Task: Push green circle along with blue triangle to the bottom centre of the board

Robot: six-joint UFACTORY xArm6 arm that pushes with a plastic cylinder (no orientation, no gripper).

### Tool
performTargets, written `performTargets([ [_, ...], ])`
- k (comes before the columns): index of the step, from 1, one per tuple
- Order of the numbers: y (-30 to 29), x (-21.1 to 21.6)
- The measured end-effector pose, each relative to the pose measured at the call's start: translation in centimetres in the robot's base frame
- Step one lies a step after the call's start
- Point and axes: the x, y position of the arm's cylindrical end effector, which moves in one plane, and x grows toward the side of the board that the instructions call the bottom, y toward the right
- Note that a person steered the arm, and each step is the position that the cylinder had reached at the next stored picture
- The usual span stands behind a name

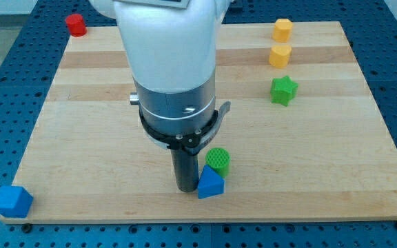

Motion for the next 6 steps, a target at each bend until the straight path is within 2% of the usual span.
performTargets([
  [2,0.0,-0.1],
  [4,1.0,-5.3],
  [5,4.3,-7.1],
  [6,5.6,-7.1],
])
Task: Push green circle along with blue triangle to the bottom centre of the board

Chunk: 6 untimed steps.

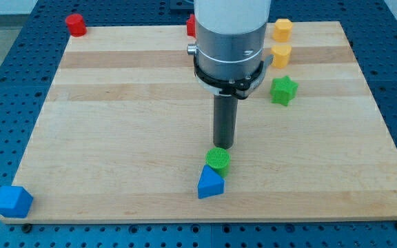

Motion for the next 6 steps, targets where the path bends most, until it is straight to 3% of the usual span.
performTargets([
  [2,-1.1,-0.4],
  [4,-1.1,5.1],
  [6,-1.1,5.6],
])
